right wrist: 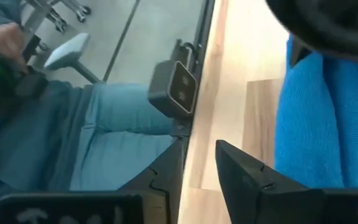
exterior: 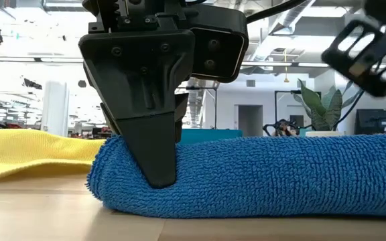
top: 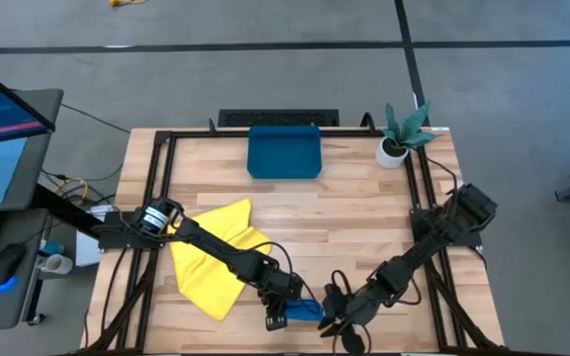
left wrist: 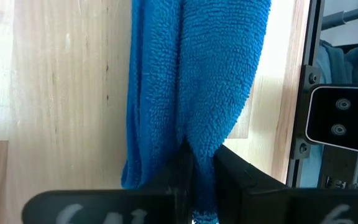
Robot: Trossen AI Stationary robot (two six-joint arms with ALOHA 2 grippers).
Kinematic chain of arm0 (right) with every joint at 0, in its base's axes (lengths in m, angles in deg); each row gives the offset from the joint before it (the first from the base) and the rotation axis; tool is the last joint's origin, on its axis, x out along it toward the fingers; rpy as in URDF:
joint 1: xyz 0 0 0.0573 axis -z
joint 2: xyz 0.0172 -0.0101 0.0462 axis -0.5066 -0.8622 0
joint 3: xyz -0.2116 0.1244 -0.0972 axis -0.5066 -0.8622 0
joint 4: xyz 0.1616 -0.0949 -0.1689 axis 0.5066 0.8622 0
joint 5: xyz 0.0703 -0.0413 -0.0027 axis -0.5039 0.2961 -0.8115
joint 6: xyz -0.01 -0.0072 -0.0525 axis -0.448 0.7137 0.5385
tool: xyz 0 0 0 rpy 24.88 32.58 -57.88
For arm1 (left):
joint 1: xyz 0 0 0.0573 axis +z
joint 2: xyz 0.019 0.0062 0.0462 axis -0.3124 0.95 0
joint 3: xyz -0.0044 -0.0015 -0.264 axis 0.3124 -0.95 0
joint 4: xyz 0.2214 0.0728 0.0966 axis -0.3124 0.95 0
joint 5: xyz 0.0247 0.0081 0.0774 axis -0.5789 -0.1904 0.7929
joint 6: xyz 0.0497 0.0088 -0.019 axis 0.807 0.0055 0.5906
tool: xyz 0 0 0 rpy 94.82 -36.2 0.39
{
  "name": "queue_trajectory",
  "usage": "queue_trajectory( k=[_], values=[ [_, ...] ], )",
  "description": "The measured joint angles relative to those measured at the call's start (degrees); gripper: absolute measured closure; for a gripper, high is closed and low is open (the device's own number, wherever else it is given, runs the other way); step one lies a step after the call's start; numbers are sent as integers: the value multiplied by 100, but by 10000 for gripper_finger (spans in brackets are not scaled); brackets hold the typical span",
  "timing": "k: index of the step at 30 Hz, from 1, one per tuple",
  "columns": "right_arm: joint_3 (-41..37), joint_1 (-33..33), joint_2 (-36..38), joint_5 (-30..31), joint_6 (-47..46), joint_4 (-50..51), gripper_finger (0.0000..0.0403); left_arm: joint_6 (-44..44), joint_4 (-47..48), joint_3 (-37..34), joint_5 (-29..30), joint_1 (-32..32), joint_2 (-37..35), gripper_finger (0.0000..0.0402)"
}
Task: Roll microfiber towels into tight, uniform cylinder then place into a basket
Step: Roll the blue microfiber cloth
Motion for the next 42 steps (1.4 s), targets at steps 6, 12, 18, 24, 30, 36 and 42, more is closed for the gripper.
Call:
queue_trajectory(
  k=[6, 12, 18, 24, 30, 36, 42],
  values=[
    [0, 87, -340, -77, -142, -18, 318, 6, -2, 0, 9, 0, 2, 380],
    [7, 198, -329, 13, -147, 5, 342, 10, -7, 0, 17, 4, 2, 380],
    [8, 271, -415, 23, -269, 83, 353, 36, -9, 0, 20, 4, 2, 380],
    [1, 340, -523, 51, -302, 198, 363, 39, -11, 0, 26, 4, 2, 379],
    [7, 392, -510, 249, -438, 382, 379, 36, -11, 0, 31, 4, 2, 379],
    [9, 448, -510, 432, -703, 459, 388, 37, -11, 0, 31, 7, 2, 379],
    [25, 587, -505, 625, -1359, 957, 387, 36, -13, 0, 33, 7, 2, 379]
  ],
)
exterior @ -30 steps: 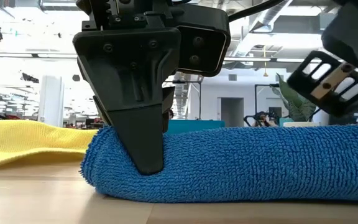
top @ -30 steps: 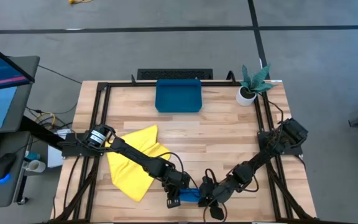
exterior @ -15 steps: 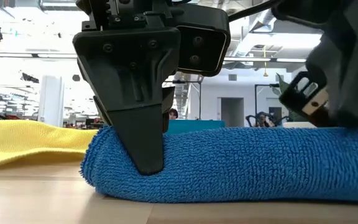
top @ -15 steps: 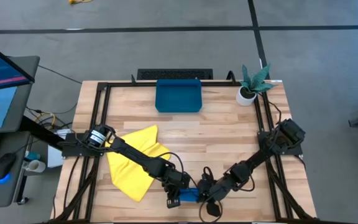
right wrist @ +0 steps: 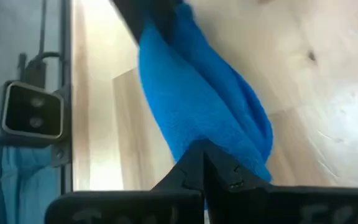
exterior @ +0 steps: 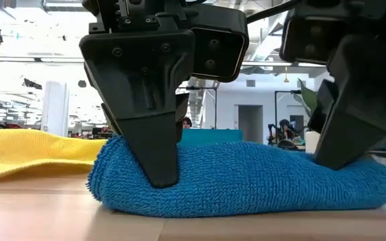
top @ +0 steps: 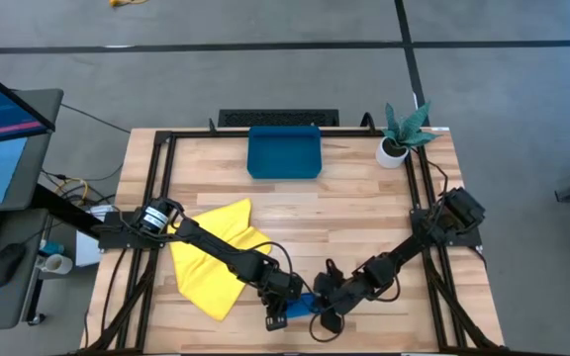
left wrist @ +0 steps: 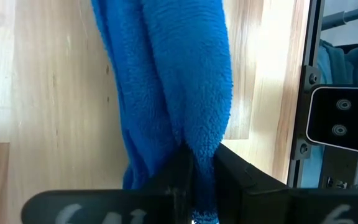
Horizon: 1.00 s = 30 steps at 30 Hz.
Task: Roll microfiber towels into tight, uniform cylinder then place into a basket
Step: Roll the blue microfiber cloth
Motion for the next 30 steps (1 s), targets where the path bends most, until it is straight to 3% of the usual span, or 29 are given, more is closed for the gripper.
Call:
queue_trajectory(
  k=[11, 23, 27, 30],
  values=[
    [32, 303, -284, -324, -595, 163, 387, 96, -2, 2, 24, 4, 2, 370],
    [23, 305, -290, -339, -597, 150, 385, 513, -85, 2, 36, -74, -1, 269],
    [23, 305, -292, -339, -598, 146, 386, 622, -32, 35, 129, -91, -46, 257],
    [21, 305, -292, -339, -600, 140, 388, 746, 156, 24, 592, -194, -180, 257]
  ],
)
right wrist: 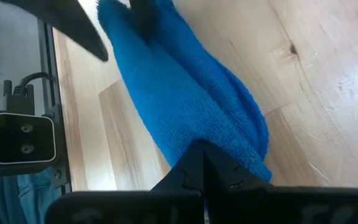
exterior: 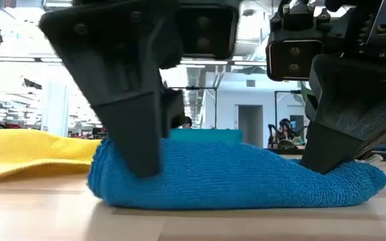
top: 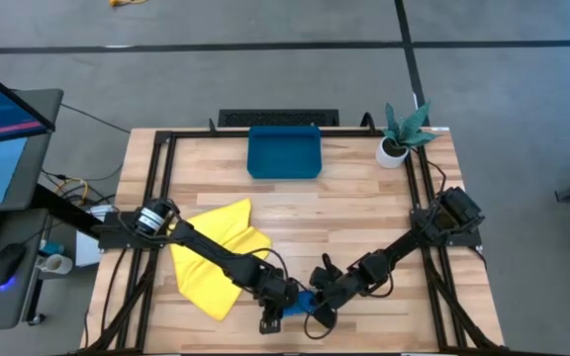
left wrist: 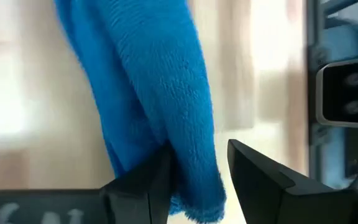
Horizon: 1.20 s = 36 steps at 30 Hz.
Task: Roll microfiber towels into tight, uniform cylinder then place into a basket
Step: Roll the blue microfiber cloth
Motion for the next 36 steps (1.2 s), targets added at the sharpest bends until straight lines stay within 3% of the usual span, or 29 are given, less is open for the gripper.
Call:
queue_trajectory(
  k=[8, 13, 23, 28, 36],
  values=[
    [-9, 2, -9, -48, -41, -69, 385, -177, 741, -9, 1120, -343, -647, 262],
    [-13, 6, -9, -75, -41, -79, 388, 28, 411, 2, 1465, -626, -756, 262],
    [-15, 11, -9, -120, -45, -92, 388, 1144, -254, -31, 1543, -765, -595, 262],
    [-24, 10, -17, -143, -22, -157, 385, 1126, -304, -11, 1347, -566, -290, 262],
    [-24, 4, -17, -160, -11, -156, 390, 1027, -338, -31, 1533, -532, -277, 262]
  ],
)
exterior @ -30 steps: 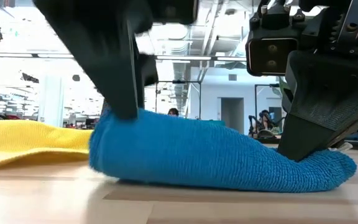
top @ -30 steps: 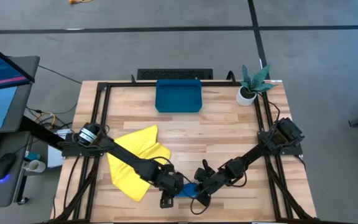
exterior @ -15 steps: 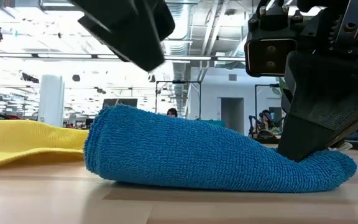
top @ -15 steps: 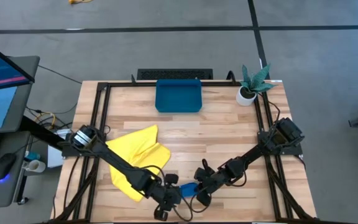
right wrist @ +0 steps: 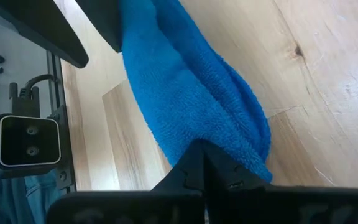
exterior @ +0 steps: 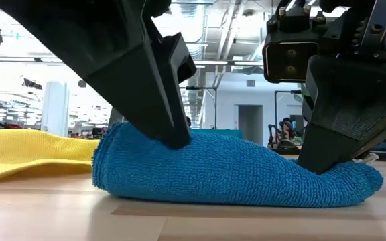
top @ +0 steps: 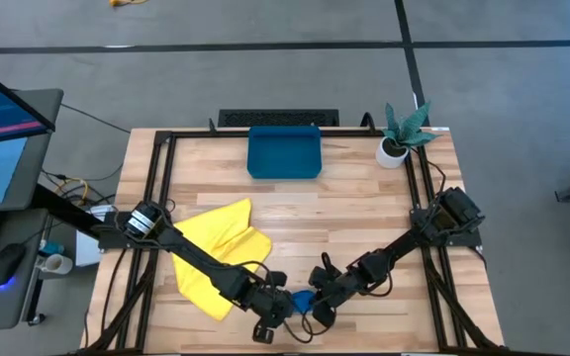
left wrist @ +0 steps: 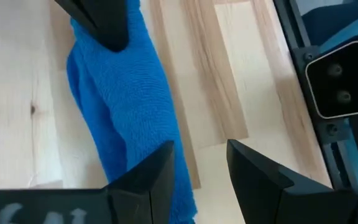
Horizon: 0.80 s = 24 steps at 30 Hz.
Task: Roll microfiber towels into tight, uniform cylinder then place into a basket
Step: Roll the blue microfiber cloth
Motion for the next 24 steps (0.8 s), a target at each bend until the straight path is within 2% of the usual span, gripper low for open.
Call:
queue_trajectory(
  k=[9, 24],
  values=[
    [0, 0, 0, -22, -28, 1, 390, -488, 340, 2, 415, 53, -5, 262],
    [-2, -26, -17, -35, -7, -111, 385, -1983, 702, -44, -297, 230, 315, 262]
  ],
)
